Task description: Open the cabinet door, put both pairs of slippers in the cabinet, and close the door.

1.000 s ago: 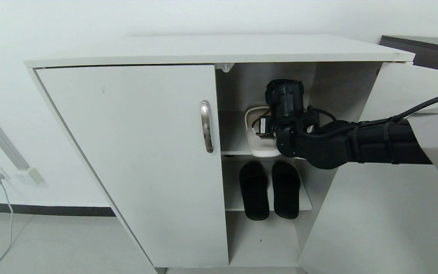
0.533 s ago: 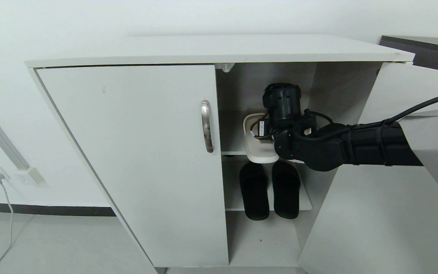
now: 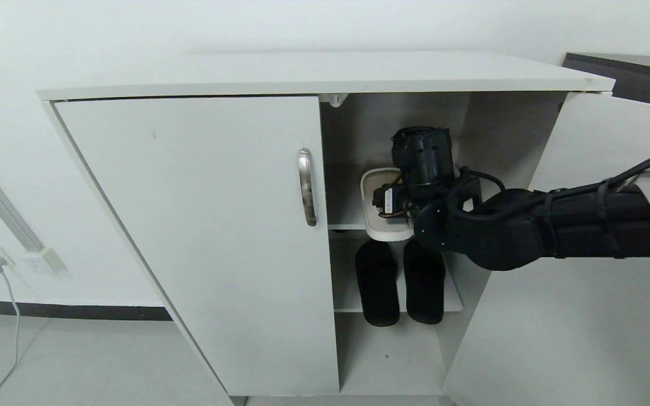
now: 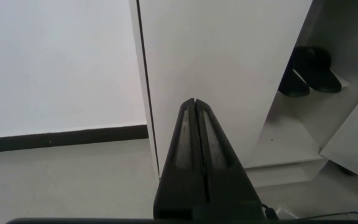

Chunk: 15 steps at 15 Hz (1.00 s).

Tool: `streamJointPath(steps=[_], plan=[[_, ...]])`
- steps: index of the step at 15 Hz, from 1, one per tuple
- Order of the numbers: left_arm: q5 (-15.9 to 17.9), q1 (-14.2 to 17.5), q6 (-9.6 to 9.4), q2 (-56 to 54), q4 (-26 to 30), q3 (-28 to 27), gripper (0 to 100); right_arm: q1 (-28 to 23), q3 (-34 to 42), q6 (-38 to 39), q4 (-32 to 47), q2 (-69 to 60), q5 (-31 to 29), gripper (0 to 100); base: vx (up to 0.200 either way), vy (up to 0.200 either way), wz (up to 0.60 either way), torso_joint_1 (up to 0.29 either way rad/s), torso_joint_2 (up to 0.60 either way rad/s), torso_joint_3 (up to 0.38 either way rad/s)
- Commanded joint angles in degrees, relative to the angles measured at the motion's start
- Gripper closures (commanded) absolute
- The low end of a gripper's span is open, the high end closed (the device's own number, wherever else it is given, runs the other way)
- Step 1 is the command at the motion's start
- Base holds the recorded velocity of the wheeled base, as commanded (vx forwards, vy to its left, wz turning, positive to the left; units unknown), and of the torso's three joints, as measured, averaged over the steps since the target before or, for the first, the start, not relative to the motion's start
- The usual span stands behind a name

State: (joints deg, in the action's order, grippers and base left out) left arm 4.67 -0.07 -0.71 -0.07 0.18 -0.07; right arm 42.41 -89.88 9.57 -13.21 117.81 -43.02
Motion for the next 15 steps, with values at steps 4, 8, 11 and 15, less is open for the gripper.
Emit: streamJointPath(steps=[4,8,11,15], plan=[[0.0,0.0,0.00,0.1,0.0,0.0,100,4.4,15.0,-0.1,-6.7,-10.5,0.0,0,0.000,0.000,0.00,0.000,0.00,0.000],[0.0,0.0,-0.08,0.1,0.0,0.0,100,5.1,29.1,-0.3,-15.9,-17.7,4.5,0,0.000,0.000,0.00,0.000,0.00,0.000],[0.0,0.0,0.00,0.1,0.1,0.0,100,5.2,37.4,-0.1,-20.4,-22.5,9.3,0,0.000,0.000,0.00,0.000,0.00,0.000],[0.1,0.0,-0.08,0.1,0.0,0.0,100,6.0,42.2,-0.1,-25.6,-23.1,9.4,100,0.000,0.000,0.00,0.000,0.00,0.000]])
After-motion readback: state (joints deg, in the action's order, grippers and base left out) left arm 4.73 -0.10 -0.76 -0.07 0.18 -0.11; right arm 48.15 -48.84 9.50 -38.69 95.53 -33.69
